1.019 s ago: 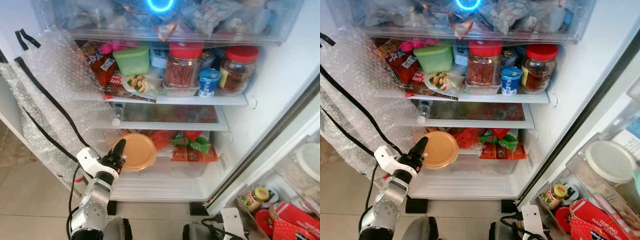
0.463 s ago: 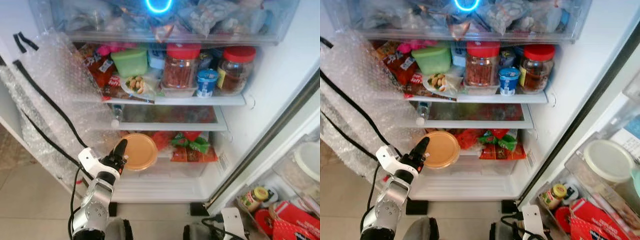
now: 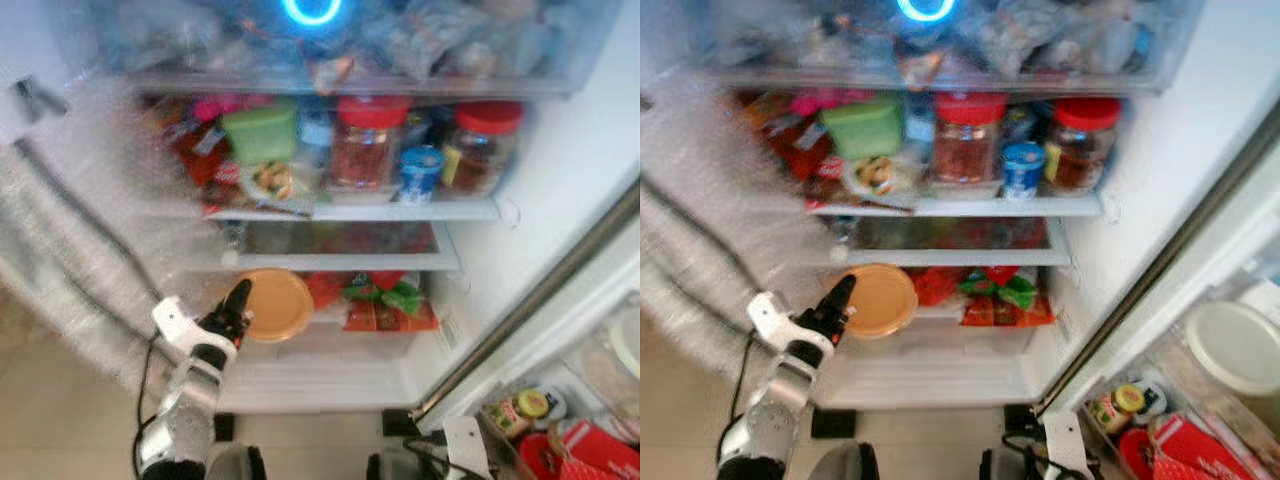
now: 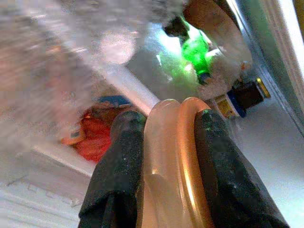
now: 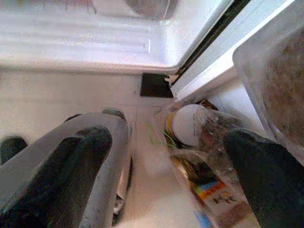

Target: Restocking fridge

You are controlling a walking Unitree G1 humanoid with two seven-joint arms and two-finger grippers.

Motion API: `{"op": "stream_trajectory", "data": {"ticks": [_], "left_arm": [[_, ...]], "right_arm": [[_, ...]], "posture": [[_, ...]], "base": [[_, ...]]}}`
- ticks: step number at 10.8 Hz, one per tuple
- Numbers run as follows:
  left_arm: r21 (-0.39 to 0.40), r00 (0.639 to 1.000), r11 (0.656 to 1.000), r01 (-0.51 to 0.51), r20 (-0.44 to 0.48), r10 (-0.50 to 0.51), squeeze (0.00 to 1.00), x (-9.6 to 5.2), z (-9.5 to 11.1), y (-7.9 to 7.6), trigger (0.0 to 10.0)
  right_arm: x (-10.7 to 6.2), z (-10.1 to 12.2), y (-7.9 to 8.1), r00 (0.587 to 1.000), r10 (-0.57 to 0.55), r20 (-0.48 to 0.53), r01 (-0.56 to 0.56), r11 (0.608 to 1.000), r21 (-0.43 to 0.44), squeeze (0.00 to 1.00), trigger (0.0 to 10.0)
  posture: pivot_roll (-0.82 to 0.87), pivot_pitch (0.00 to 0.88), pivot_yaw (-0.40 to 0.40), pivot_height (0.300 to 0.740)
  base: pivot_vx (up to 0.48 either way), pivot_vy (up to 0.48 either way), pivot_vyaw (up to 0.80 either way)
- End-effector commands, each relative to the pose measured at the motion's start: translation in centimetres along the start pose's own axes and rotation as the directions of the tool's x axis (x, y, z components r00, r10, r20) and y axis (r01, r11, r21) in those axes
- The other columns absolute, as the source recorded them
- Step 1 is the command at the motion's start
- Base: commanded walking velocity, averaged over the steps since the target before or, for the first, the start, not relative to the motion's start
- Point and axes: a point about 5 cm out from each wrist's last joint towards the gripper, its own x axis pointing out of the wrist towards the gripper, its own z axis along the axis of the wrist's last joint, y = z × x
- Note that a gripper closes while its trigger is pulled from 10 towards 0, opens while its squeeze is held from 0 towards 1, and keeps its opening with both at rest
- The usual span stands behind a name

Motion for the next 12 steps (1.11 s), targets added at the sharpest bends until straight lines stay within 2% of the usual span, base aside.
{"op": "stream_trajectory", "data": {"ticks": [1,3,12], "left_arm": [[0.002,1.0,1.0,0.018,-0.013,-0.018,0.0,0.18,-0.31,-0.55,10.0],[0.019,0.999,0.999,0.028,-0.018,-0.027,0.0,0.2,-0.26,-0.69,10.0],[0.01,0.999,0.999,0.046,-0.029,-0.045,0.0,0.49,-0.45,-1.07,10.0]], "right_arm": [[-1.21,-4.8,0.17,0.983,0.014,-0.185,-0.02,0.999,-0.033,0.0,10.0],[-1.21,-4.81,0.21,0.982,0.014,-0.186,-0.021,0.999,-0.033,0.0,10.0],[-1.3,-5.06,0.15,0.981,0.013,-0.195,-0.02,0.999,-0.034,0.0,10.0]], "posture": [[-0.16,0.102,0.004,0.635],[-0.16,0.102,0.005,0.635],[-0.16,0.1,0.004,0.635]], "base": [[0.304,0.0,0.0],[0.306,0.0,0.0],[0.304,0.0,0.0]]}}
